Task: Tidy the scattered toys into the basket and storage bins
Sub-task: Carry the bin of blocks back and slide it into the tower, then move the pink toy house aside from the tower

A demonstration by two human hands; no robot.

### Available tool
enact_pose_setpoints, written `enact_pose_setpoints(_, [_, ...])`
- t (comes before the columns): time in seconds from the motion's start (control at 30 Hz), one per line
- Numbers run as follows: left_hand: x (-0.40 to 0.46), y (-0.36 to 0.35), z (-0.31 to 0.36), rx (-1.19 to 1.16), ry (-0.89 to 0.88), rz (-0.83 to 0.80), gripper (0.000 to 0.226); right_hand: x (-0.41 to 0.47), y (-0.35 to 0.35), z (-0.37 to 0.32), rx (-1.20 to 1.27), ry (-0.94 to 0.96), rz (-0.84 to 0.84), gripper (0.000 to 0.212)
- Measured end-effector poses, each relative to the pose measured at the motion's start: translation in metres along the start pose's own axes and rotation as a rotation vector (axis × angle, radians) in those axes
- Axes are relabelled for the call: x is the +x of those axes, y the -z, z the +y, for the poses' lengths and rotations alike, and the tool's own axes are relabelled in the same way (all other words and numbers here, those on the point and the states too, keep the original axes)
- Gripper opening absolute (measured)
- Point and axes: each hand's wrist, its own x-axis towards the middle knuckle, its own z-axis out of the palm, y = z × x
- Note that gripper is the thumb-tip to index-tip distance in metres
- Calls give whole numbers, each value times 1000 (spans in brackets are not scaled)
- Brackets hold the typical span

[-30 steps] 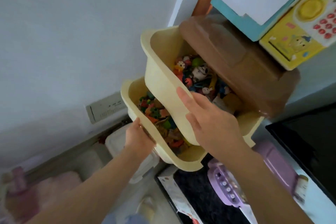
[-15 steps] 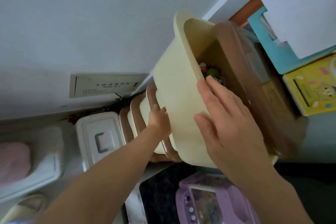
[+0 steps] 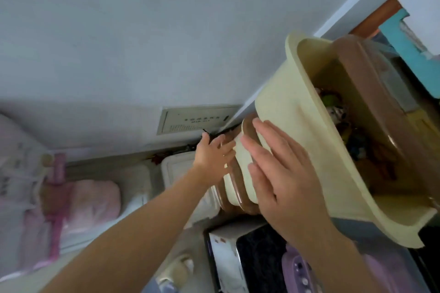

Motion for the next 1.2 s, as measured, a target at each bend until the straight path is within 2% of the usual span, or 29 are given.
enact_pose_setpoints(0.03, [-14,24,11,-88,20,3,62,6,-12,-12,60,-7,-32,36])
enact_pose_setpoints(0.13, [-56,91,44,-67,-61,204,61,22,-47,-53,278,-1,-141,39])
enact_pose_setpoints(0.2, [-97,118,69,-41,-189,324,53,34,-75,-90,407,23,-221,41])
enact_pose_setpoints(0.27, [-133,142,89,10,-318,474,35,44,-100,-128,548,-16,-313,45])
enact_pose_setpoints(0.33, [-176,167,107,145,-509,731,15,56,-115,-166,714,-63,-474,44])
enact_pose_setpoints(0.4, [-215,193,117,357,-668,980,14,63,-129,-199,819,-128,-655,41])
enact_pose_setpoints(0.47, [-246,221,126,600,-697,1176,27,63,-154,-229,891,-246,-852,43])
enact_pose_setpoints(0.57, [-277,279,137,903,-477,1378,49,64,-183,-270,880,-338,-1005,51])
enact_pose_setpoints(0.63, [-287,313,143,972,-287,1386,70,69,-199,-290,929,-415,-1092,46])
enact_pose_setpoints(0.67, [-288,326,144,958,-234,1349,80,71,-207,-300,960,-475,-1098,51])
enact_pose_setpoints(0.7, [-289,338,145,920,-203,1288,87,74,-215,-312,1022,-540,-1087,65])
enact_pose_setpoints(0.77, [-288,354,147,805,-185,1154,96,73,-242,-334,1143,-657,-1050,108])
enact_pose_setpoints(0.83, [-286,363,149,710,-178,1067,100,70,-267,-345,1190,-705,-1000,125])
enact_pose_setpoints(0.9, [-278,370,150,740,-142,1041,104,73,-274,-350,1204,-748,-984,116])
enact_pose_setpoints(0.93, [-275,370,149,772,-119,1065,103,72,-279,-351,1208,-761,-979,102])
enact_pose_setpoints(1.0, [-268,376,149,776,-137,1190,87,69,-291,-353,1204,-762,-971,74])
enact_pose_setpoints(1.03, [-268,379,150,725,-161,1252,74,67,-294,-354,1212,-760,-970,69])
enact_pose_setpoints(1.1, [-267,385,157,627,-174,1281,54,65,-297,-356,1210,-781,-947,66])
enact_pose_setpoints(1.2, [-264,381,157,598,-120,1269,56,64,-292,-352,1186,-822,-865,85])
